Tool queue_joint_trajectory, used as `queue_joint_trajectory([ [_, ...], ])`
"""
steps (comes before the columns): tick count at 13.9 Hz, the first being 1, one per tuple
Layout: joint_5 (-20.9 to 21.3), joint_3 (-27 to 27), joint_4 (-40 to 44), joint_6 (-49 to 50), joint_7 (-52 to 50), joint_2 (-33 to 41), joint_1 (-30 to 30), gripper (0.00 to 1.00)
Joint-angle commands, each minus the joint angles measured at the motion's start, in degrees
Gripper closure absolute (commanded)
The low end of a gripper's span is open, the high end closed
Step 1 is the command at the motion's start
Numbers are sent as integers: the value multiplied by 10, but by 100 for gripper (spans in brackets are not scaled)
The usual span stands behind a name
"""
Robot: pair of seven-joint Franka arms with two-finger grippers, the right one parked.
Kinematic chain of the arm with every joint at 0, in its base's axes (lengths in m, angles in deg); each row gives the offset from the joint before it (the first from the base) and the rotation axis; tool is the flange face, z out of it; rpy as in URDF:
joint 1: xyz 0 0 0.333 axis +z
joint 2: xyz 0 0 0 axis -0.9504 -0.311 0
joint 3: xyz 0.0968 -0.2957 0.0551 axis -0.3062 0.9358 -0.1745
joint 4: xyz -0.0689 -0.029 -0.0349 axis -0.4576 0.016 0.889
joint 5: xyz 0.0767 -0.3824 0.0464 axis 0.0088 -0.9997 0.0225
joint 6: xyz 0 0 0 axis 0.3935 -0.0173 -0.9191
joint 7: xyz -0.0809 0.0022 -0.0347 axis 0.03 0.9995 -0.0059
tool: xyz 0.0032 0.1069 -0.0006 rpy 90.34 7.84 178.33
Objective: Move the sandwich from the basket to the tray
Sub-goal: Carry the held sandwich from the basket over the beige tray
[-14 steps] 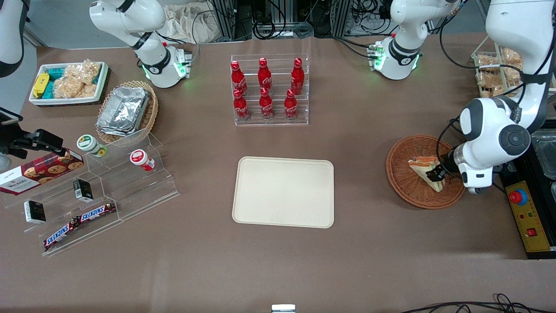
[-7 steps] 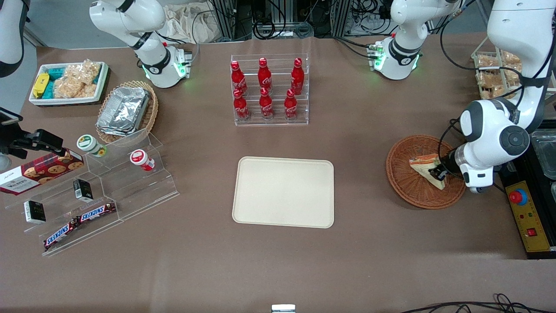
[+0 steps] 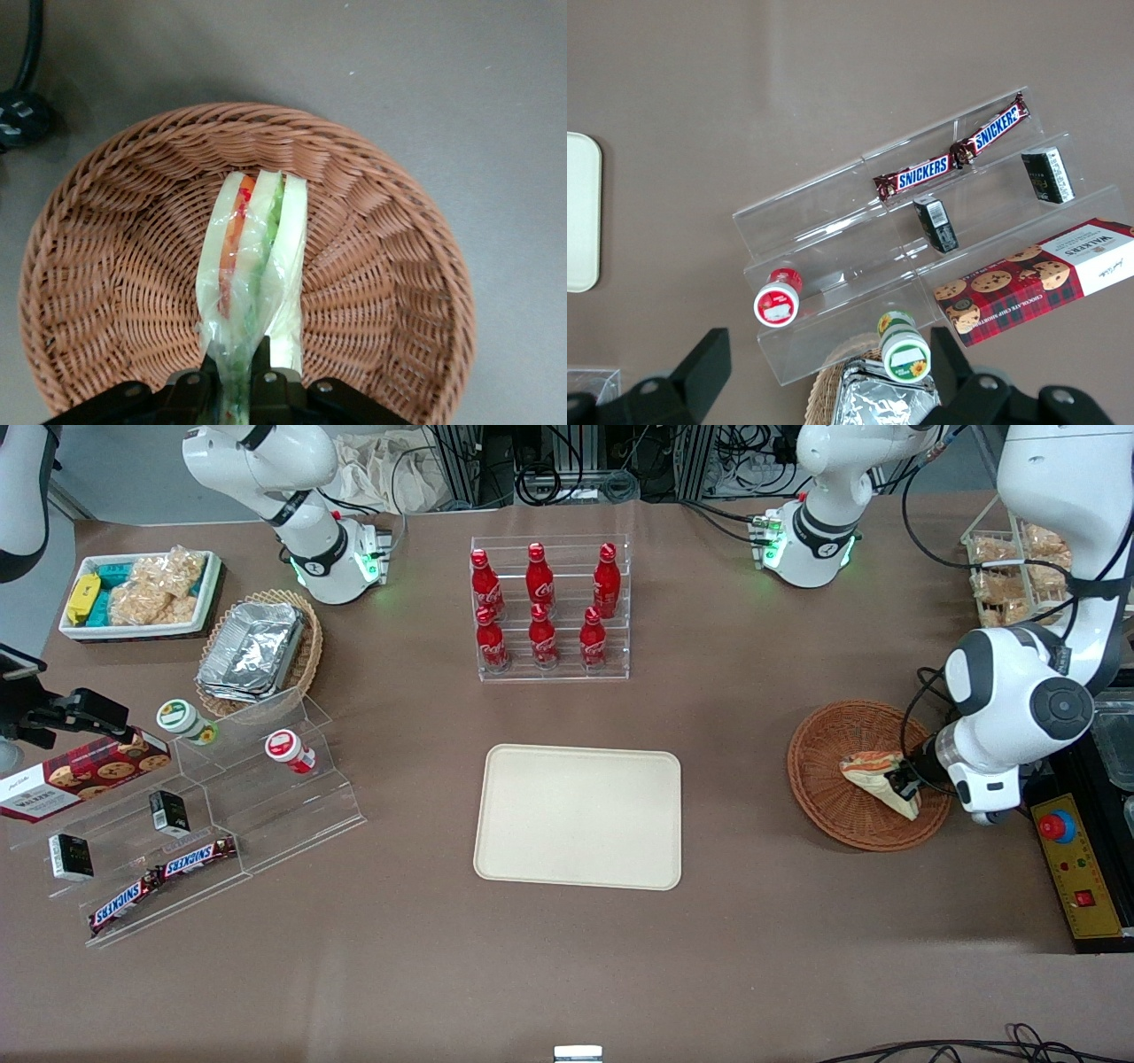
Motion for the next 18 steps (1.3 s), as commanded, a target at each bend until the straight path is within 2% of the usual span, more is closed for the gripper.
queue_joint_trajectory([
  [1, 5, 5, 79, 108, -3, 15, -18, 96],
  [4, 6, 4, 183, 210, 12, 6, -82, 96],
  [8, -3, 5, 300, 276, 155, -23, -148, 91],
  [11, -4, 5, 361, 280, 160, -76, -215, 100],
  [16, -7, 6, 431, 270, 162, -174, -300, 100],
  [18, -9, 6, 448, 225, 163, -220, -326, 100],
])
